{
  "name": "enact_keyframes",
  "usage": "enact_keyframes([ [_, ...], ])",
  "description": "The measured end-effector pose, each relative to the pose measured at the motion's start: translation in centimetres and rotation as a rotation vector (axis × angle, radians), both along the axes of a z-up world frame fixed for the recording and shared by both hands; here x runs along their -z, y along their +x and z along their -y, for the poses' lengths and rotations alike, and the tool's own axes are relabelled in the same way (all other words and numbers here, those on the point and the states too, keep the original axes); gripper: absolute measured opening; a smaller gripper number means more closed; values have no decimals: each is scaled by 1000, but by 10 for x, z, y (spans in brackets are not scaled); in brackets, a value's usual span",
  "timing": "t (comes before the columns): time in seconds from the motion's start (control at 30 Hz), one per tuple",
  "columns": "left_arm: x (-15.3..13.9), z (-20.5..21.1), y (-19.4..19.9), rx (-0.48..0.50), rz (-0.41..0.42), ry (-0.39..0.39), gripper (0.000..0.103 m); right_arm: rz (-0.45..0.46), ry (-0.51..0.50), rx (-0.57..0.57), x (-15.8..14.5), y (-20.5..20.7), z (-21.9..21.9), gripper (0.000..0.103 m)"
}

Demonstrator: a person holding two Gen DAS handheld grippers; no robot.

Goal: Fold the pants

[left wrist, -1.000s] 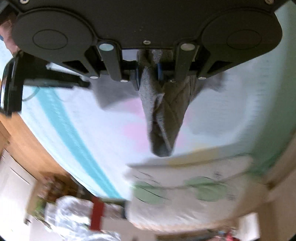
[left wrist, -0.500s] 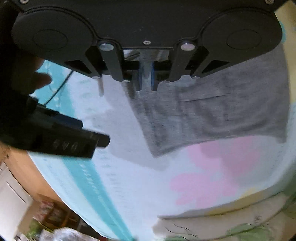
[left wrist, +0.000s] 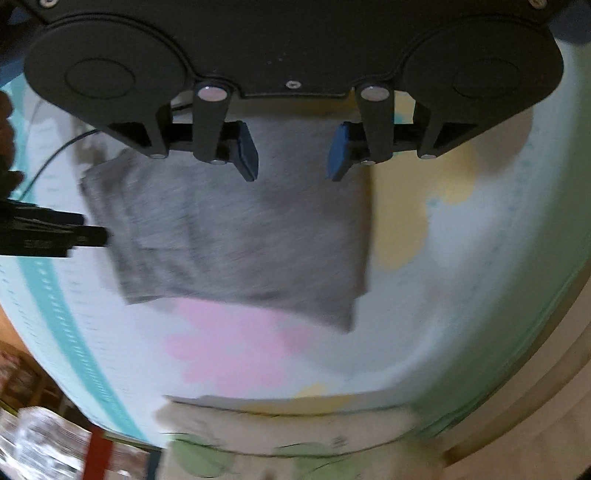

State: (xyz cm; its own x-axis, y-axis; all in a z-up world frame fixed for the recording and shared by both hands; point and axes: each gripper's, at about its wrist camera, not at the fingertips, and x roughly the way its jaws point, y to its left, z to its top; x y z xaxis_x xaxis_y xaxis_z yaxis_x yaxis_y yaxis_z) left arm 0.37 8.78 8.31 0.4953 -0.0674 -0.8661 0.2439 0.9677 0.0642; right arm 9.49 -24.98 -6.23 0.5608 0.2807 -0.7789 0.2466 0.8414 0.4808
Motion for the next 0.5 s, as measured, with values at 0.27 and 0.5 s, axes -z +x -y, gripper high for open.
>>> enact_keyframes([
  [0.27, 32, -38, 11, -52, -42, -30, 52, -62, 4, -54, 6, -11, -14, 57],
  [0.5, 42, -48, 21, -4, -11, -123, 61, -52, -128, -105, 5, -12, -40, 57],
])
